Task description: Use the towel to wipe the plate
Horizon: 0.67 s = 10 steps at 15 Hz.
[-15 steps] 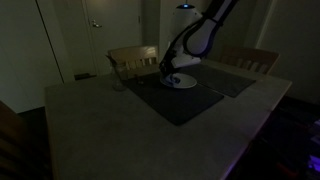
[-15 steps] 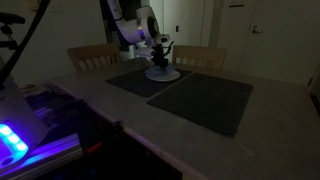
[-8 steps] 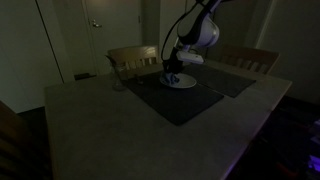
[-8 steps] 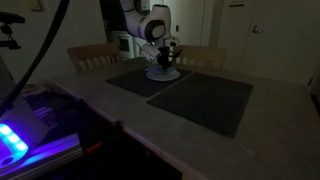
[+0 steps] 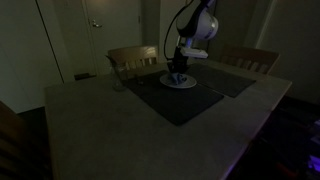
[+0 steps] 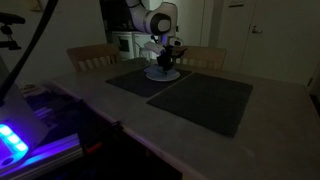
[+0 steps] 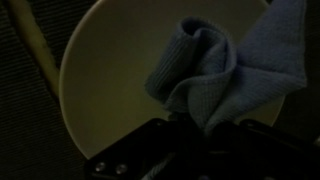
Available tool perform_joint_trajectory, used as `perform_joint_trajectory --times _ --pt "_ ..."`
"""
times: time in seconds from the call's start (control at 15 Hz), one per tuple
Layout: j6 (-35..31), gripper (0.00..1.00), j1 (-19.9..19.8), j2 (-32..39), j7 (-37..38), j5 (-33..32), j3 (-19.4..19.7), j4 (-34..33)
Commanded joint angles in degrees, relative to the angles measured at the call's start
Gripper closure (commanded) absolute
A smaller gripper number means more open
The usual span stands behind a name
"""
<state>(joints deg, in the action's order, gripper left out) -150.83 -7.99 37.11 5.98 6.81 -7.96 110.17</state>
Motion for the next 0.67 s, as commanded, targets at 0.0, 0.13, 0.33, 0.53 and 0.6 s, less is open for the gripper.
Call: perform_joint_trajectory --times 0.0,0.13,0.33,0.53,0.6 --pt "8.97 0.97 4.05 1.77 -0.37 -2.53 5.59 -1.71" --pt "10.96 0.97 7.92 1.83 3.52 -6.27 9.80 -2.49" --pt "12.66 0.97 13.88 2.25 10.22 -13.66 15.19 -3.25" --pt "13.29 0.97 15.06 3.07 10.26 -15.27 13.67 -3.31" --pt "12.85 0.97 14.29 3.13 8.83 -13.54 12.02 -3.23"
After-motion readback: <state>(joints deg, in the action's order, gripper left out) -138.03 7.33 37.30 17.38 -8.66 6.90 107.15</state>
